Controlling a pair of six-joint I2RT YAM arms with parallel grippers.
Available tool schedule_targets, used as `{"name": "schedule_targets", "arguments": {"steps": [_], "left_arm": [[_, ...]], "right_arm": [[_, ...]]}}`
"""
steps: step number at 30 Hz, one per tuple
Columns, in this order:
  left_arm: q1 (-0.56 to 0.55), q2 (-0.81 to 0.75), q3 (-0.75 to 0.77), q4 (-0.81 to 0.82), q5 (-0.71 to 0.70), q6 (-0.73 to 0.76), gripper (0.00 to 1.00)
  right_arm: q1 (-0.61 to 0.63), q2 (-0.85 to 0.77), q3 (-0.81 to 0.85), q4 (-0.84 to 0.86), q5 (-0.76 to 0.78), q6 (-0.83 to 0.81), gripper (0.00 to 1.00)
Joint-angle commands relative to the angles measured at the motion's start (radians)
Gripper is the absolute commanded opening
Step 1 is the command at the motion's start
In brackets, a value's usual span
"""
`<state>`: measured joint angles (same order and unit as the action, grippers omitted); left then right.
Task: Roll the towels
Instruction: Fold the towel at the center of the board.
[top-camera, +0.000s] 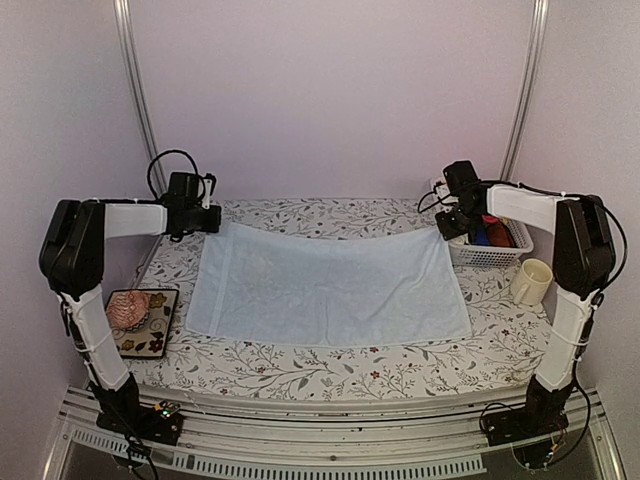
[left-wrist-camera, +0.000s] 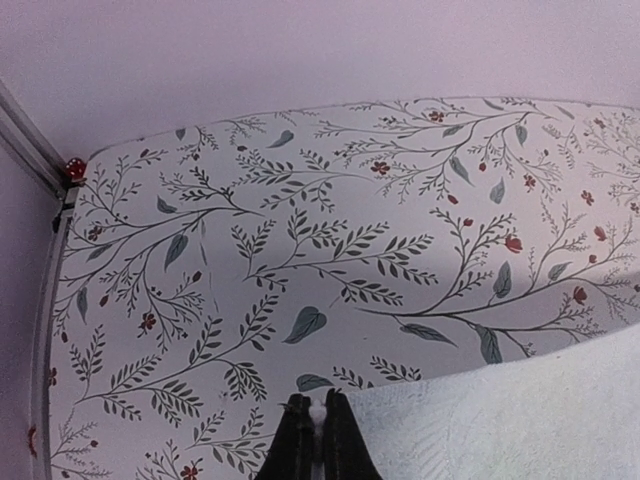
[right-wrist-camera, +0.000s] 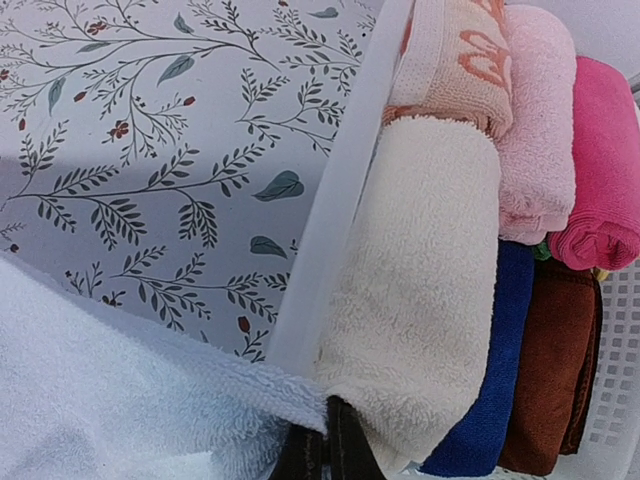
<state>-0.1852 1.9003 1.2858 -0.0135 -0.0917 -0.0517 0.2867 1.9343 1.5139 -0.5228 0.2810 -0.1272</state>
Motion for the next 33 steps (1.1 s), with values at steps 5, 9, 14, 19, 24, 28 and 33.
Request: {"name": "schedule_targets", "arguments": {"steps": [5,9,14,19,24,28,33], "left_arm": [[0.006,-0.118,-0.134,0.088,0.096,0.067,0.00],[0.024,-0.177,-0.185,0.096,0.137,0.071,0.00],[0.044,-0.231,-0.226,0.082,0.114,0.085,0.00],[0.071,-0.280,-0.301,0.159,0.046,0.070,0.00],[0.081,-0.245,-0.273,0.175,0.011,0.074,0.00],[0.082,-0.208,-0.230,0.188,0.002,0.081,0.00],[0.082,-0.190,-0.208,0.198,-0.011,0.105,0.00]], "right_arm": [[-0.007,-0.171,-0.113,0.023,-0.115,-0.015,0.02],[-0.011,-0.238,-0.198,0.027,-0.157,-0.017,0.02],[-0.018,-0.285,-0.266,0.022,-0.133,-0.013,0.02],[-0.044,-0.307,-0.320,0.084,-0.134,0.000,0.02],[-0.044,-0.243,-0.262,0.125,-0.135,-0.002,0.02],[-0.044,-0.180,-0.202,0.150,-0.126,-0.019,0.02],[-0.044,-0.153,-0.160,0.143,-0.135,-0.032,0.02]]}}
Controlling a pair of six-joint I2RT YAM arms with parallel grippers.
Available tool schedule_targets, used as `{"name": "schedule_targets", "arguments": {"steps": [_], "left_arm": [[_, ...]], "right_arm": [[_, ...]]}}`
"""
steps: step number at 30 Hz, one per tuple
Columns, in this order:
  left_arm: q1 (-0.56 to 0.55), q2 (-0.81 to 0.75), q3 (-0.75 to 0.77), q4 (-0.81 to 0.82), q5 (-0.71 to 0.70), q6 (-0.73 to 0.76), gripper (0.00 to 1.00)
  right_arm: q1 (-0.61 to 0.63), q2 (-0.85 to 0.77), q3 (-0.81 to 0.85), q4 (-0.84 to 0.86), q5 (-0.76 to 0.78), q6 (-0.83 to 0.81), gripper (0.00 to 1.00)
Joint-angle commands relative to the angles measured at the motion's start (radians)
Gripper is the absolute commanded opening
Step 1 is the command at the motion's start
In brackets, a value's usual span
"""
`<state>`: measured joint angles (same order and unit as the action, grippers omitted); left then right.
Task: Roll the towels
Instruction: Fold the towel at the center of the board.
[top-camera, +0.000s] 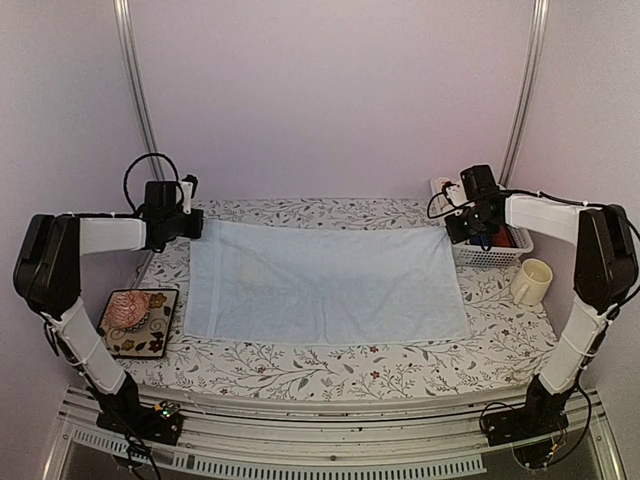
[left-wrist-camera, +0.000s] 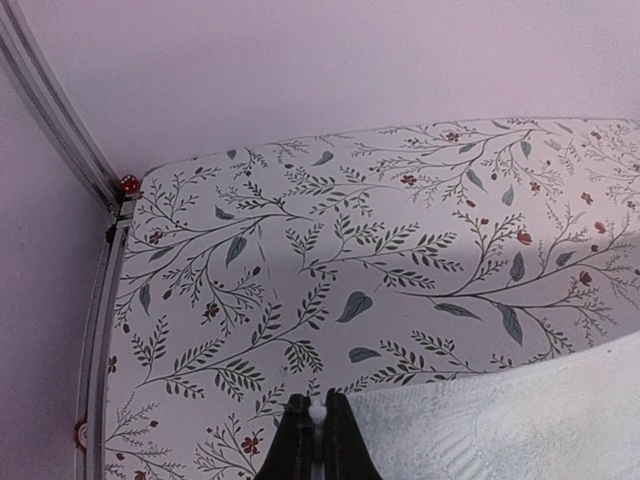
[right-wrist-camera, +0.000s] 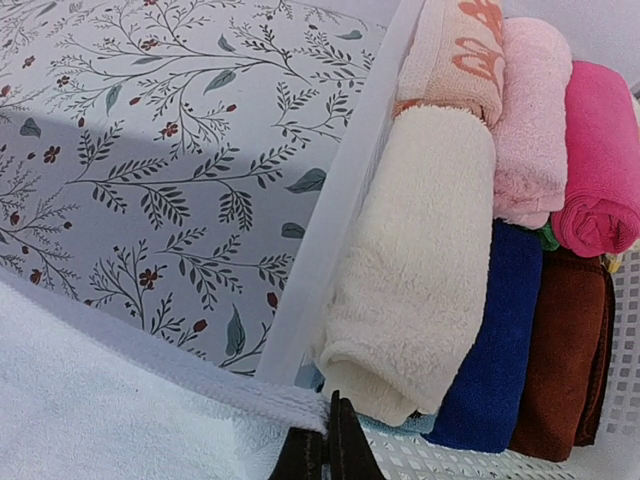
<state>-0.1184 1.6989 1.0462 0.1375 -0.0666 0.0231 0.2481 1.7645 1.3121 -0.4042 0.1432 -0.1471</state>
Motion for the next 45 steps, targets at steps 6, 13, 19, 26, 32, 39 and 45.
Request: {"name": "schedule_targets", "arguments": {"steps": [6,13,19,26,32,39,45], "left_arm": [[0.016,-0.074,-0.028,0.047,0.002,0.041,0.00],[0.017,-0.243,-0.167,0.031,0.120,0.071,0.00],[0.018,-0.350,-0.257,-0.019,0.267,0.191,0.00],[0.017,-0.405,-0.301,-0.074,0.307,0.334,0.00],[0.029,-0.376,-0.291,-0.089,0.280,0.403,0.00],[0.087,-0.388,-0.296,-0.143,0.445,0.475,0.00],[0.094,-0.473,-0.383,-0.168,0.504,0.639,0.00]], "right_arm": [[-0.004,-0.053,0.013,-0.022,-0.016,-0.015,0.02],[-0.005,-0.166,-0.082,-0.111,-0.110,0.003,0.02],[-0.005,-0.234,-0.132,-0.198,-0.148,0.015,0.02],[-0.001,-0.308,-0.215,-0.231,-0.193,0.033,0.02],[0.000,-0.347,-0.264,-0.268,-0.203,0.066,0.02],[0.017,-0.372,-0.297,-0.334,-0.216,0.108,0.02],[0.104,-0.359,-0.290,-0.344,-0.208,0.122,0.02]]}}
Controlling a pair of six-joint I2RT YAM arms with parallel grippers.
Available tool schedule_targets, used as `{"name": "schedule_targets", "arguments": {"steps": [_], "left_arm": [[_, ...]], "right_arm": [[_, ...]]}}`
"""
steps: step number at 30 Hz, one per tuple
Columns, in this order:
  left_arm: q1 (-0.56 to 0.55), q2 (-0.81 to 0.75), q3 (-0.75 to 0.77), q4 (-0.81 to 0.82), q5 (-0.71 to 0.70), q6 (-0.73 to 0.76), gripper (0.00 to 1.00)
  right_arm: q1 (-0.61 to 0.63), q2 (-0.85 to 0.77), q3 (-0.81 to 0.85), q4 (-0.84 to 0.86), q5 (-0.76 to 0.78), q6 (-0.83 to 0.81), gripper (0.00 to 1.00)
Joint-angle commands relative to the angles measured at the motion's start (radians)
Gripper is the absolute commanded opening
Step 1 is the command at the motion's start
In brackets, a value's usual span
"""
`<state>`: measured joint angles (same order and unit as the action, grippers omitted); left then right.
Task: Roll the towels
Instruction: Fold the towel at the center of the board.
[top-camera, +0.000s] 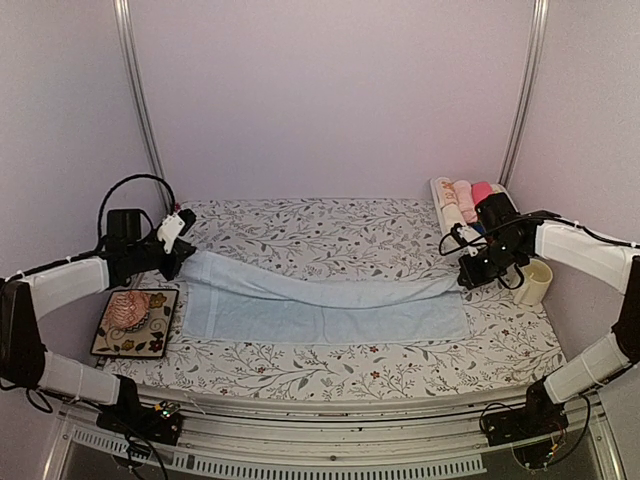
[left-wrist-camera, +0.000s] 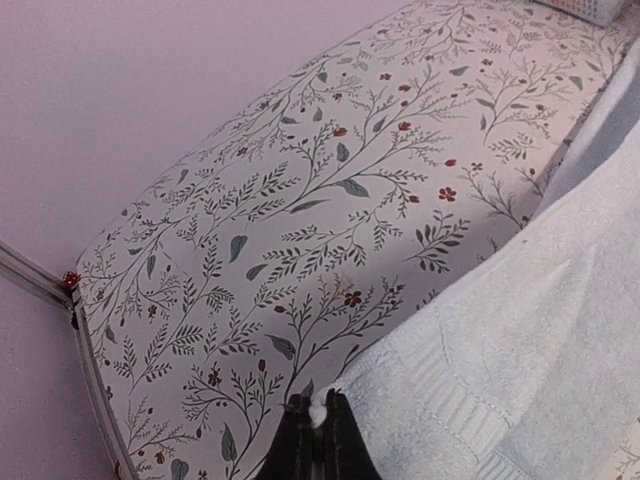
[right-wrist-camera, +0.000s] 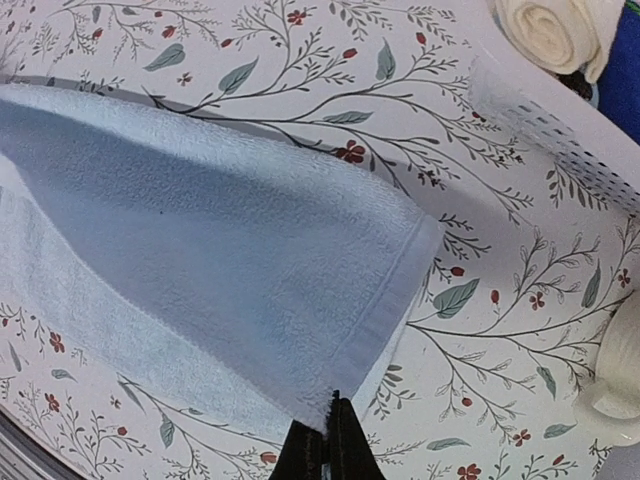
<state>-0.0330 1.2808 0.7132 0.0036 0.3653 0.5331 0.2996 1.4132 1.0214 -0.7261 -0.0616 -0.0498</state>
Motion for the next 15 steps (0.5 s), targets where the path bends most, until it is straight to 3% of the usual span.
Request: {"name": "schedule_targets", "arguments": {"steps": [1,15], "left_arm": [[0.008,-0.059,-0.058,-0.028,0.077,0.141,0.00],[-0.001,-0.001,-0.026,-0.119,0.122,0.248,0.00]], "right_arm": [[0.060,0.007,0.002,-0.024,0.000,0.027,0.02],[0.087,0.093,0.050,-0.127,0.072,0.212,0.02]]}}
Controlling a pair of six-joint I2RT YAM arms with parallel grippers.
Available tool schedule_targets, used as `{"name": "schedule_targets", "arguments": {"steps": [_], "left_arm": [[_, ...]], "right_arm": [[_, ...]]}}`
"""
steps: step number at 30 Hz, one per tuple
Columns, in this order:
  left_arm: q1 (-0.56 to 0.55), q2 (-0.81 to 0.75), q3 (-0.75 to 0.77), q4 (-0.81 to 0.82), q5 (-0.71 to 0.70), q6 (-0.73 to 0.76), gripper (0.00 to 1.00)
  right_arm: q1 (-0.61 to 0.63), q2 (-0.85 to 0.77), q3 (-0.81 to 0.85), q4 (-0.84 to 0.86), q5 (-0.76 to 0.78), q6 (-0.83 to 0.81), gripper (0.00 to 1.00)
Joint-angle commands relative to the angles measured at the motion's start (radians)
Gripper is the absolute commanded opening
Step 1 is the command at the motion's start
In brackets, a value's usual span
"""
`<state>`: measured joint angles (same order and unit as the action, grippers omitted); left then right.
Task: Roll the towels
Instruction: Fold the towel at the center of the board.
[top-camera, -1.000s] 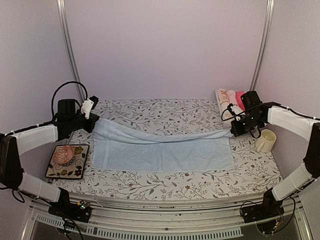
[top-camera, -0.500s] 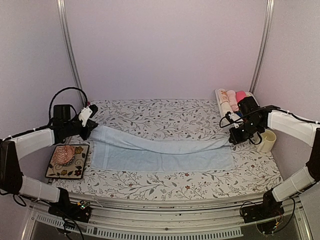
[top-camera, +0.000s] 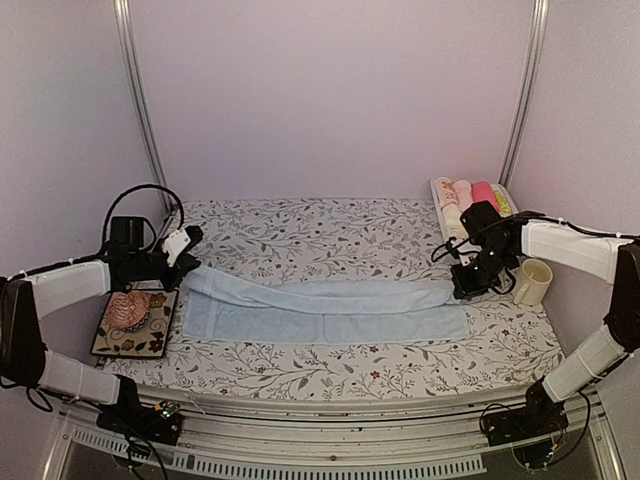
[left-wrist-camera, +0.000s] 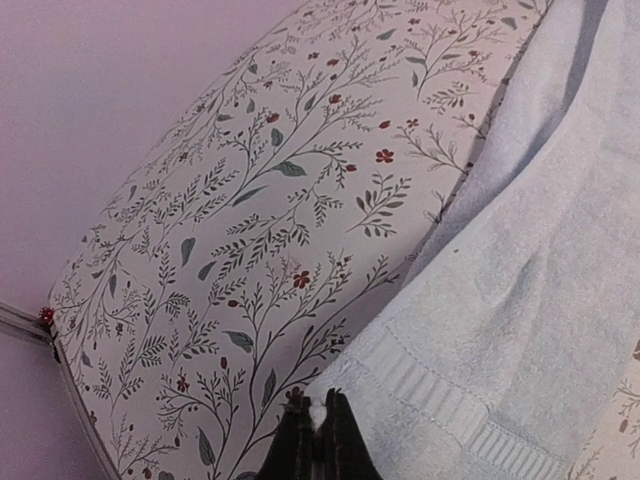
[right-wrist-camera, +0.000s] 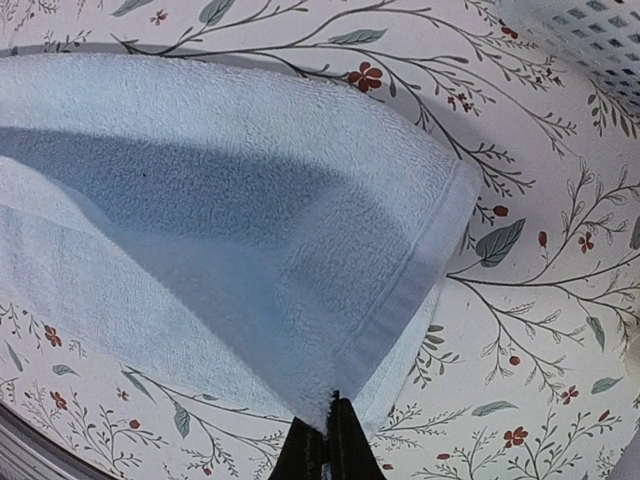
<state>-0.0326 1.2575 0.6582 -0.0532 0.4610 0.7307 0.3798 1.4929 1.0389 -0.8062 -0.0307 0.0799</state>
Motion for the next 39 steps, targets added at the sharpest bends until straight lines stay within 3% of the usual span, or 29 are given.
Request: {"name": "schedule_targets", "arguments": {"steps": [1,25,39], "left_arm": [[-0.001,0.026,0.028,-0.070,0.028,0.059,0.00],[-0.052,0.041,0.017,-0.283,-0.039,0.162,0.00],[-0.040,0.047,0.022,-0.306,-0.139,0.190,0.00]], "right_arm": [[0.006,0.019,0.036,-0.057,0.048,0.095,0.02],[0.007,0.008,-0.068,-0.123,0.029,0.209,0.02],[0.058,-0.015,-0.072,-0.148,0.087,0.246,0.02]]}}
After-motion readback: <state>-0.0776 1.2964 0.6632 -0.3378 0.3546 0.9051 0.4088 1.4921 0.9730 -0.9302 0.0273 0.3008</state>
